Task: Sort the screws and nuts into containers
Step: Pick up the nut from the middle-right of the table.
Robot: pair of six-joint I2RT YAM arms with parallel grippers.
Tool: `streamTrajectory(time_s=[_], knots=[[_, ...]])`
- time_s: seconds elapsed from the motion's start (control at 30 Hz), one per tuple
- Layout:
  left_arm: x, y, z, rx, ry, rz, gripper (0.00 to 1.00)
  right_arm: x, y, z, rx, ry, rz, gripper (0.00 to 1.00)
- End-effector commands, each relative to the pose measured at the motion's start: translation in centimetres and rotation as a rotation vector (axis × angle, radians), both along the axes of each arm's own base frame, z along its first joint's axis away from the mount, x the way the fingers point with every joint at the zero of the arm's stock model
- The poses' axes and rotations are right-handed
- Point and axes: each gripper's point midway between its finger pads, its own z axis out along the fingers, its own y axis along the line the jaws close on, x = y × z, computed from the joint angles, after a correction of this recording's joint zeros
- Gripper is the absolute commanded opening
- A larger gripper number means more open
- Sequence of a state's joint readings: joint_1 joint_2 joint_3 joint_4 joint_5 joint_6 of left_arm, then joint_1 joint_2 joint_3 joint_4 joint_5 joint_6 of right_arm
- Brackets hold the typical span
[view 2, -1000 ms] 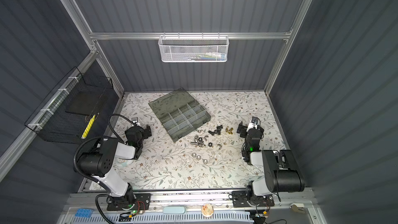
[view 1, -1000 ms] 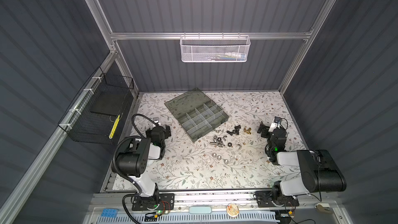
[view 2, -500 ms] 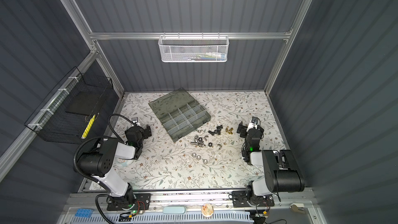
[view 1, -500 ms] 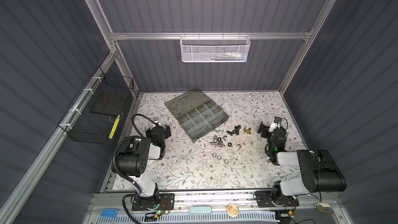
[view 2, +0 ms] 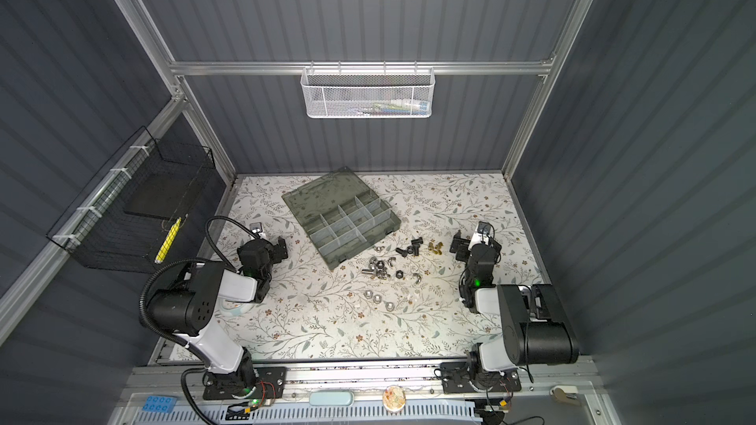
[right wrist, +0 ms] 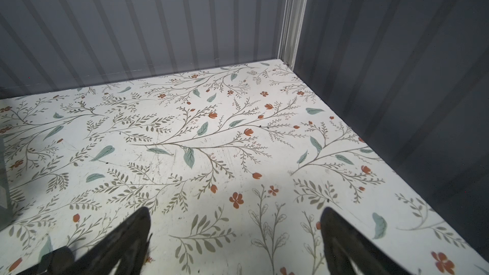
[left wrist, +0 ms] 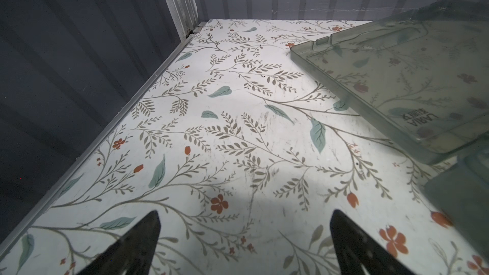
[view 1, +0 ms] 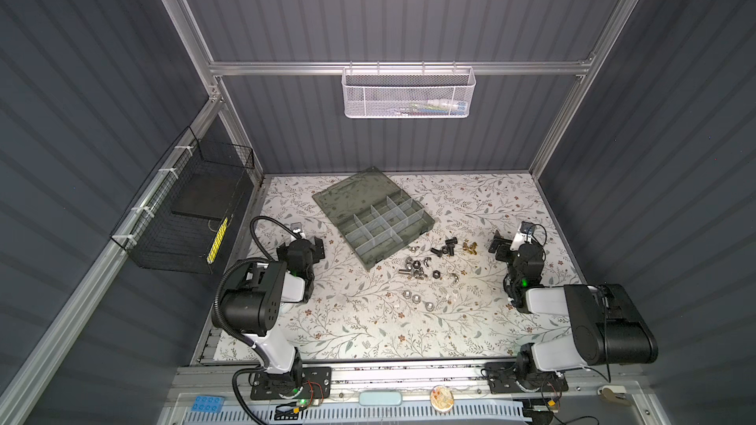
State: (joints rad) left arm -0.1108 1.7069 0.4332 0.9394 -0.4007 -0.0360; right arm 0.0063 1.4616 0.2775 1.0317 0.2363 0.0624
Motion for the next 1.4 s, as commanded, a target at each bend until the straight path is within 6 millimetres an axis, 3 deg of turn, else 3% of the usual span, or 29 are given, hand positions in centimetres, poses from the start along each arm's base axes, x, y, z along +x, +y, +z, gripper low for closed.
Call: streamTrajectory(time_s=[0.0, 0.23, 0.4, 0.5, 0.67, 0.77, 0.87, 1.03, 1.1, 1.37], knots=[[0.7, -0.1, 0.5, 0.014, -0.015, -0.004, 1.0, 0.7, -0.3, 0.9, -0.002, -0.024, -0.008, 0.99], [0.5, 0.4, 1.1, 0.02, -0.034, 0.024, 1.0, 0.4, -0.7, 1.2, -0.002, -0.038, -0.03, 0.99], [0.2, 1.0, 4.8, 0.012, 0.021, 0.077, 1.0, -0.1, -0.8, 2.6, -0.005, -0.038, -0.038, 0.99], [-0.4, 2.3, 5.7, -0.038, 0.08, 0.201, 1.0, -0.7, -1.1, 3.7, -0.002, -0.034, -0.063, 0.99], [-1.3, 1.6, 6.6, -0.178, 0.134, 0.231, 1.0, -1.7, -1.9, 5.2, 0.018, -0.055, -0.14, 0.99], [-1.5, -0.7, 7.9, -0.299, 0.132, 0.131, 1.0, -2.0, -1.3, 5.8, 0.206, -0.009, -0.157, 0.99], [-1.9, -3.1, 8.9, -0.428, 0.134, 0.039, 1.0, -1.3, 1.0, 6.8, 0.333, 0.018, -0.054, 0.99], [-2.4, -7.6, 10.1, -0.561, 0.143, -0.143, 1.0, -1.3, 3.5, 6.6, 0.594, 0.038, 0.031, 0.99], [-2.8, -9.7, 10.8, -0.562, 0.146, -0.212, 1.0, -1.4, 5.2, 6.0, 0.591, 0.075, 0.133, 0.99], [-3.6, -20.1, 12.4, -0.561, 0.13, -0.522, 1.0, -2.4, 5.4, 0.6, 0.446, 0.393, 0.022, 0.99]])
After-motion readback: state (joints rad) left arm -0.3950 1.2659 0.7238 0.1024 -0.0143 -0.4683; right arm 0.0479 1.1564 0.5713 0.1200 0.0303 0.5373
